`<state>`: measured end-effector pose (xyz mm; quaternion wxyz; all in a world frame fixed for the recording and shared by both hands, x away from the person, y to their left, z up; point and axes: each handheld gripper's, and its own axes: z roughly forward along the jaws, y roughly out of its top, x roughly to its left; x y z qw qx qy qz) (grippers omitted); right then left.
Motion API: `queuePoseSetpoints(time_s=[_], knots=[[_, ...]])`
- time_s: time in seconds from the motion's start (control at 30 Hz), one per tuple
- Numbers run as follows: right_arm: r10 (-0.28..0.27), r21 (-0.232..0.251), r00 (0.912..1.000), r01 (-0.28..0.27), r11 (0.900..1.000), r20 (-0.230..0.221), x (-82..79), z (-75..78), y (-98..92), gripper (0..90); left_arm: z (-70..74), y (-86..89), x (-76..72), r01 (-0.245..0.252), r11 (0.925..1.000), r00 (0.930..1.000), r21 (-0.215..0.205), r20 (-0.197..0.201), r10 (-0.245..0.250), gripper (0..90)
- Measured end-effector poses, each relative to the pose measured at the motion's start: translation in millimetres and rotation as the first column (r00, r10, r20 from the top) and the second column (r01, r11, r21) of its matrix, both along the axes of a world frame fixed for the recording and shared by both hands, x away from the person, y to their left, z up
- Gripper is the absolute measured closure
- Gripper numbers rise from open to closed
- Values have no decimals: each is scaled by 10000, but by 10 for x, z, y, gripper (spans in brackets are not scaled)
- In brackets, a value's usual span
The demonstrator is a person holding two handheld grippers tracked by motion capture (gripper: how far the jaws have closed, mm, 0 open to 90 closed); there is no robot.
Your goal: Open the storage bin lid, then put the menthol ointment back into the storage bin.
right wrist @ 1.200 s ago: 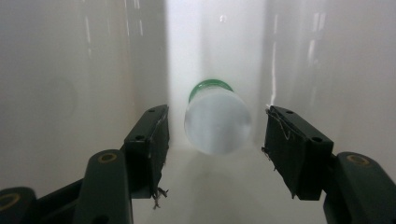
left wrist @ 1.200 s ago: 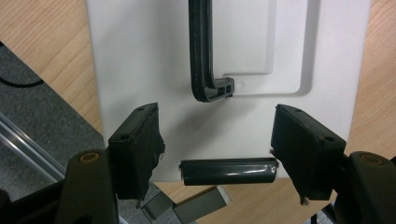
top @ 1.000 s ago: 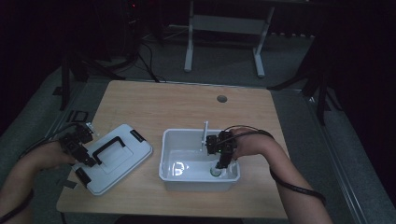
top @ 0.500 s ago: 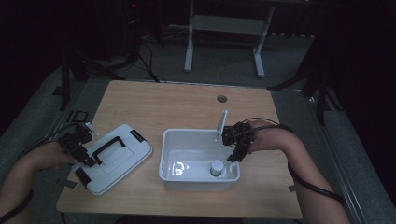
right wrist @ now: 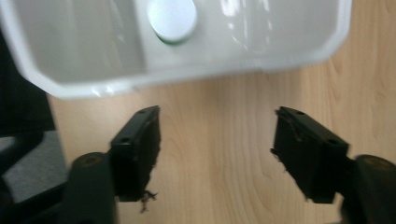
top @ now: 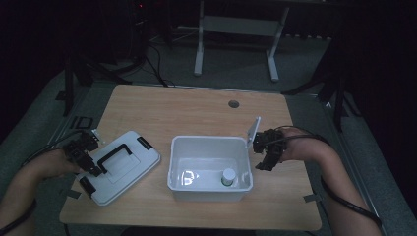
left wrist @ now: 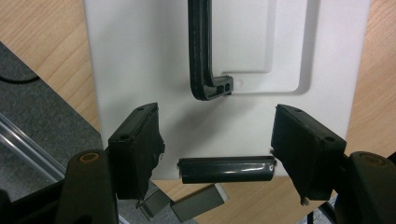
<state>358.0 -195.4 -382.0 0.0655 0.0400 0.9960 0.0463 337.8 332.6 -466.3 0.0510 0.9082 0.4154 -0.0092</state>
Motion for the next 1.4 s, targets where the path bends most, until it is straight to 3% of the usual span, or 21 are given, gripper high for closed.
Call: queuePoseSetpoints(time_s=[0.07, 0.2, 0.4, 0.67, 0.7, 0.8, 0.97, 1.13, 1.23, 1.4], knots=[[-213, 4, 9998, 213, 9998, -57, 6, -54, -70, 259, -9, -3, -5, 7, 9999, 10000, -166, -42, -8, 324], [-864, 235, 9952, 876, 9959, -460, 45, -209, -285, 183, -14, -24, -9, 179, 9998, 9997, 64, 151, -180, 325], [-1169, 140, 9903, 1183, 9929, -746, 70, -424, -470, 161, -48, -51, 15, 443, 9988, 9985, 229, 300, -449, 349], [-1727, -14, 9753, 1741, 9847, -1374, 105, -775, -625, 164, -187, -104, 57, 554, 9978, 9975, 369, 415, -569, 501], [-1727, -14, 9753, 1741, 9847, -1374, 105, -775, -625, 164, -200, -108, 59, 552, 9975, 9973, 443, 452, -572, 501], [-1788, -182, 9725, 1781, 9838, -1492, 105, -846, -653, 165, -220, -121, 61, 609, 9972, 9974, 434, 350, -625, 643], [-1841, -237, 9713, 1827, 9829, -1508, 102, -863, -661, 165, -267, -159, 72, 621, 9974, 9981, 367, 13, -622, 694], [-1878, -238, 9695, 1863, 9822, -1576, 102, -898, -677, 165, -262, -148, 80, 405, 9991, 9989, -122, -211, -407, 825], [-1886, -252, 9678, 1870, 9820, -1667, 100, -916, -677, 165, -253, -118, 73, 378, 9985, 9991, -388, -193, -386, 830], [-1988, -274, 9641, 1970, 9800, -1762, 108, -946, -683, 165, -201, -92, 49, 689, 9967, 9974, -429, -190, -697, 836]])
